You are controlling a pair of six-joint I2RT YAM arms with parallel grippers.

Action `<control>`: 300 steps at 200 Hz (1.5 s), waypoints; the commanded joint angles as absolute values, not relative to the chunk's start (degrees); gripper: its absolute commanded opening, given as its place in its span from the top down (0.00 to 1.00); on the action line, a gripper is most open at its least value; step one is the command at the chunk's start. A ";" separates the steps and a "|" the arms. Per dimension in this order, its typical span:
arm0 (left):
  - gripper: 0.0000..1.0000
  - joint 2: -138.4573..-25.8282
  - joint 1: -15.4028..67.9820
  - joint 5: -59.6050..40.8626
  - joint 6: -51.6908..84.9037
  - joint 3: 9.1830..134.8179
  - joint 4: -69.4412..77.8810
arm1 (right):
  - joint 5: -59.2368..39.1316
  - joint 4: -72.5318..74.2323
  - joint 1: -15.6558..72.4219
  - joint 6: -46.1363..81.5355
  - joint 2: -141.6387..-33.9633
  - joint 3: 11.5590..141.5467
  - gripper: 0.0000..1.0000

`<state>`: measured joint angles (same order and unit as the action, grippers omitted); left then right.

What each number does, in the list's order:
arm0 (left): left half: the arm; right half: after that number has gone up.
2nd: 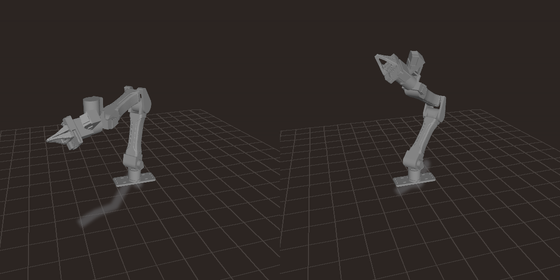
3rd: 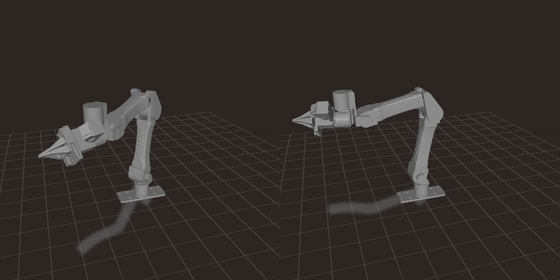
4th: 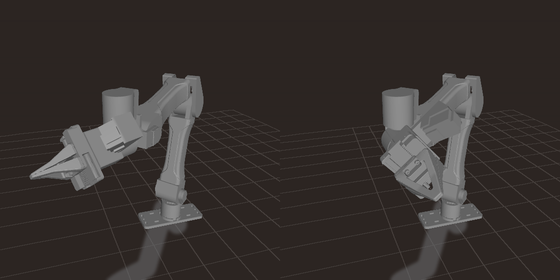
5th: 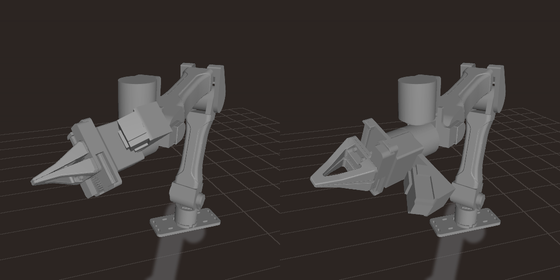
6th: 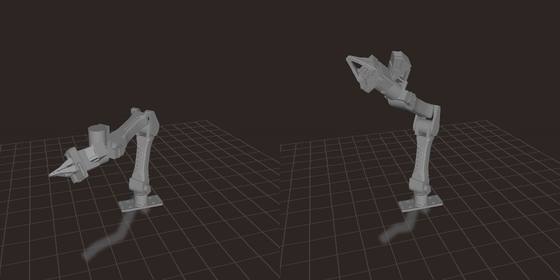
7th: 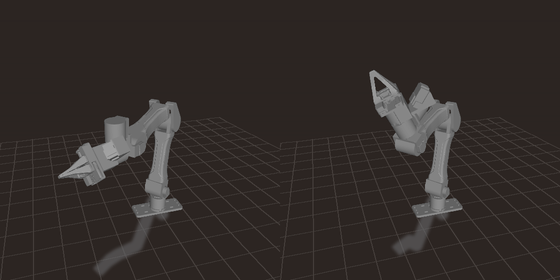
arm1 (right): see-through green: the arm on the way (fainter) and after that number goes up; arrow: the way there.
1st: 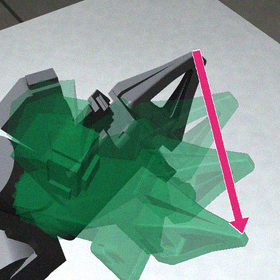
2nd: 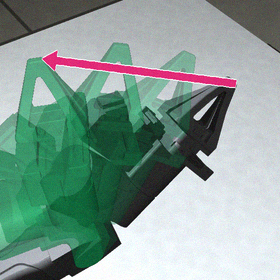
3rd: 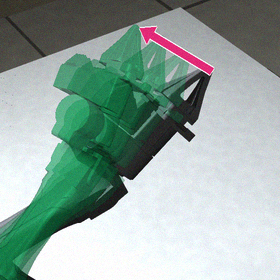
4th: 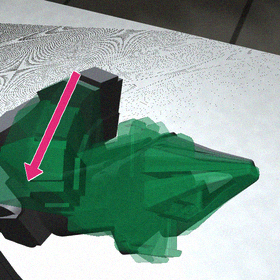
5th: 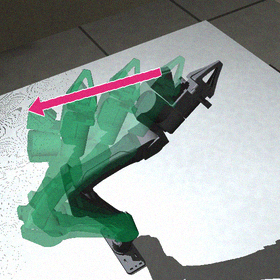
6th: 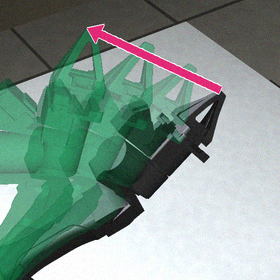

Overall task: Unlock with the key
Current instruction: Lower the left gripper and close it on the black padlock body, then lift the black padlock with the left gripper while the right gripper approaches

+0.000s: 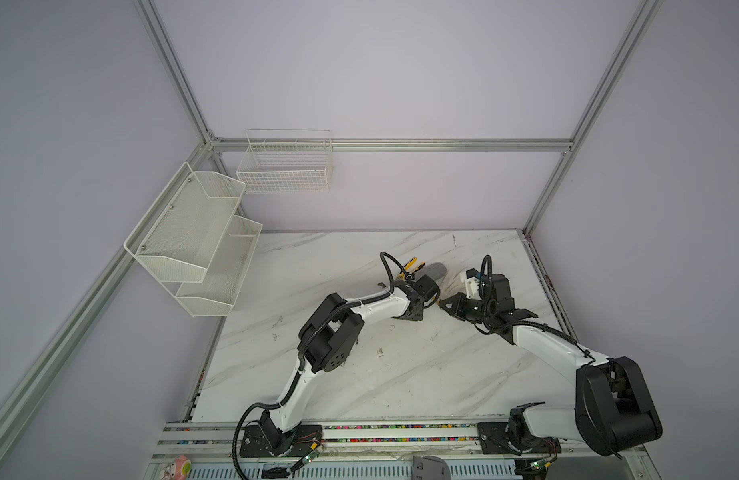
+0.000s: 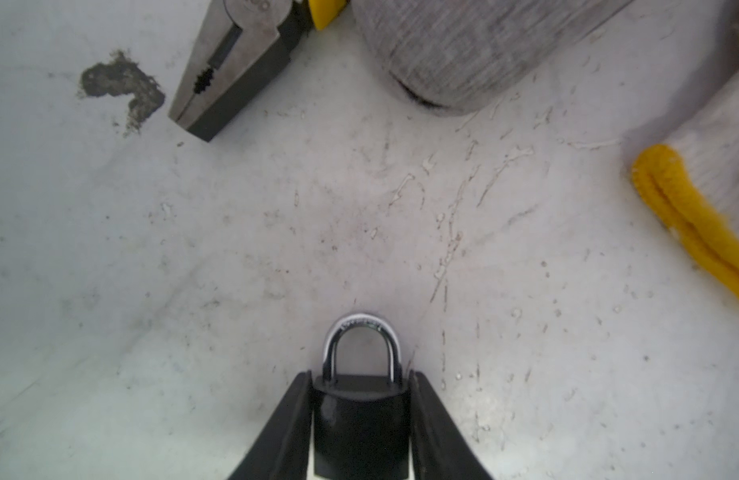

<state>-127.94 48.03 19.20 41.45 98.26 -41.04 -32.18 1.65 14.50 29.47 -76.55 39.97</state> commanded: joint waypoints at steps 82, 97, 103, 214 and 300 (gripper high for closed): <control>0.85 -116.86 46.23 17.35 45.09 91.41 -40.56 | -30.06 -3.34 14.31 26.07 -75.38 43.41 1.00; 0.90 -112.21 45.67 16.12 46.84 87.05 -37.54 | -28.67 -4.74 14.82 25.37 -74.84 43.65 1.00; 0.92 -110.46 45.56 15.79 47.54 85.10 -36.47 | -27.94 -5.21 15.16 25.31 -74.56 43.76 1.00; 1.00 -82.78 42.26 18.06 68.70 60.69 -26.99 | -9.33 5.40 39.25 37.44 -73.98 39.31 1.00; 1.00 -84.14 43.06 19.81 69.52 65.51 -29.03 | 1.23 28.36 54.52 49.41 -77.04 32.84 1.00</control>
